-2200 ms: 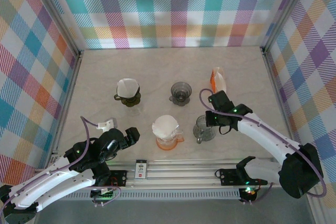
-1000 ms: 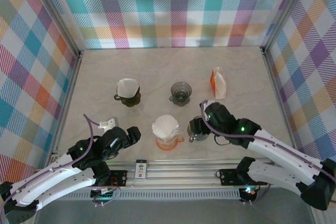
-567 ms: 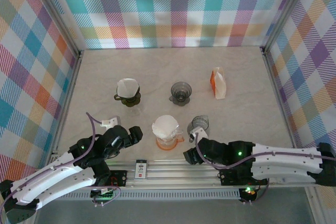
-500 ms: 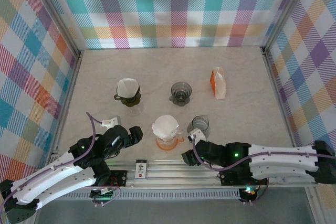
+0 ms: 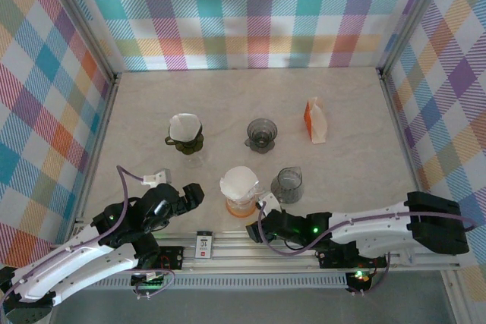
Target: Place the coffee filter in the dripper
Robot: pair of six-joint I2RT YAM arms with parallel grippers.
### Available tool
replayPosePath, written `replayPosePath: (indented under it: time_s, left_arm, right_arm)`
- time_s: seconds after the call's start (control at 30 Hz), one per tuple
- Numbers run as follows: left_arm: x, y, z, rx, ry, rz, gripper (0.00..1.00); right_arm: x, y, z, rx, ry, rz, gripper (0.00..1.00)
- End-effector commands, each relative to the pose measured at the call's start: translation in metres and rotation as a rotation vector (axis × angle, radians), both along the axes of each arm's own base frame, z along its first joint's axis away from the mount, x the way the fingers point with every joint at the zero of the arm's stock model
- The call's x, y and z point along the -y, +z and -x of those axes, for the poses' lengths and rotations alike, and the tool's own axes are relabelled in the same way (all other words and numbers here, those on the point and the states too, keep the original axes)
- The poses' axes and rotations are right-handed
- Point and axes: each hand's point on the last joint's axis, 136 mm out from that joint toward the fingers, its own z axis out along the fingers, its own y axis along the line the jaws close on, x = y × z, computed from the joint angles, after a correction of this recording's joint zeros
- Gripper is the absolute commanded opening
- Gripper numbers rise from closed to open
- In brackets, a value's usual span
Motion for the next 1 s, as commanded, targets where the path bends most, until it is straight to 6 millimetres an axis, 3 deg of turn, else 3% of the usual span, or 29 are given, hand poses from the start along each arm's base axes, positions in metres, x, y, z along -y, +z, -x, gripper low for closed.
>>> replayPosePath:
  time_s: [0.0,0.43,0.97]
  left_arm:
    - [0.001,0.001,0.002,-0.004,-0.019,0.005,1.0]
    - [0.011,0.005,0.005,-0.006,-0.067,0.034,0.98]
    - [0.01,0.003,0.01,-0.025,-0.074,0.057,0.93]
  right_arm:
    - [-0.009,0.008,-0.004,0.027,-0.036,-0.085,0.71]
    - [-0.008,-0.015,-0.014,0.06,-0.117,-0.129,0.72]
    - [-0.037,-0.01,-0.036,0.151,-0.137,-0.146,0.7]
